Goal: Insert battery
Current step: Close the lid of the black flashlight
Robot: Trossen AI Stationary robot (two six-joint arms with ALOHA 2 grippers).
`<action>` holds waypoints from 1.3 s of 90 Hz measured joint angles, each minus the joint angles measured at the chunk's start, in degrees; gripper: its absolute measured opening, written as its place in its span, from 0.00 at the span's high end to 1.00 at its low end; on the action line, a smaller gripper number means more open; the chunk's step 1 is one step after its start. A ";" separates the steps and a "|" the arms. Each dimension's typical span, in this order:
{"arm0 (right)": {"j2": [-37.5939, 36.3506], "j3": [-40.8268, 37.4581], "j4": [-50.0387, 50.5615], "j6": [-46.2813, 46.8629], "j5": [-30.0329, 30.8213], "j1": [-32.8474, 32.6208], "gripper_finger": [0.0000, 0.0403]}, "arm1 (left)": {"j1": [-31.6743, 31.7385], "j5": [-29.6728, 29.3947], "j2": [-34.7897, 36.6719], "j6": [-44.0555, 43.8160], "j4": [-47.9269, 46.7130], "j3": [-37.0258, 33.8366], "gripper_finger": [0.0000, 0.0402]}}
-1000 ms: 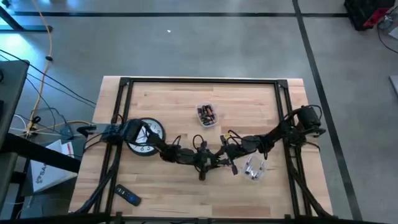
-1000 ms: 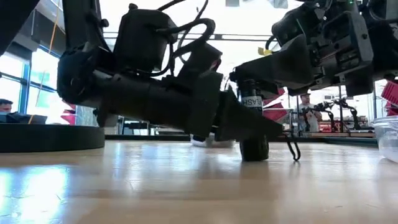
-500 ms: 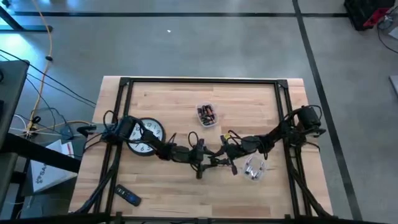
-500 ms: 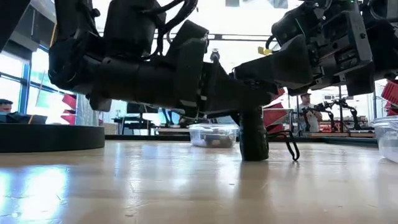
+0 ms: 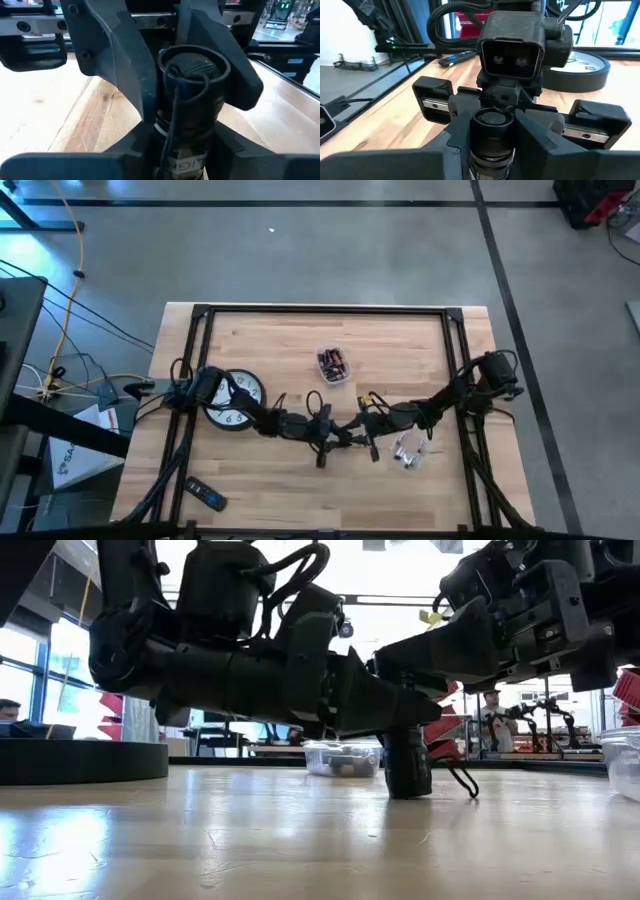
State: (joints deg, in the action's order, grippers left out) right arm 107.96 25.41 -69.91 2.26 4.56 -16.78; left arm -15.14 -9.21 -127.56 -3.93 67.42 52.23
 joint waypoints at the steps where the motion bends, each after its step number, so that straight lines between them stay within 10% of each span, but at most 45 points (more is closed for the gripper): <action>1: 0.00 0.00 0.00 0.06 0.01 -0.01 0.78 | 0.06 0.00 0.01 -0.06 -0.08 0.00 0.77; 66: -3.35 -0.13 5.45 0.35 -0.92 -0.54 0.60 | 0.18 0.76 0.25 -0.62 -2.37 0.22 0.77; 93: -23.60 -0.17 32.77 1.45 4.95 -3.73 0.58 | 0.15 0.04 2.82 0.62 -8.59 0.14 0.77; 117: -43.71 -0.07 68.94 24.96 8.87 -10.46 0.59 | 2.20 2.61 4.77 1.71 -10.84 -0.04 0.77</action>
State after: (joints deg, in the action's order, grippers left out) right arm 64.25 25.34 -0.97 27.22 13.43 -27.24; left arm -12.94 -6.60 -122.79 -2.22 56.58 52.19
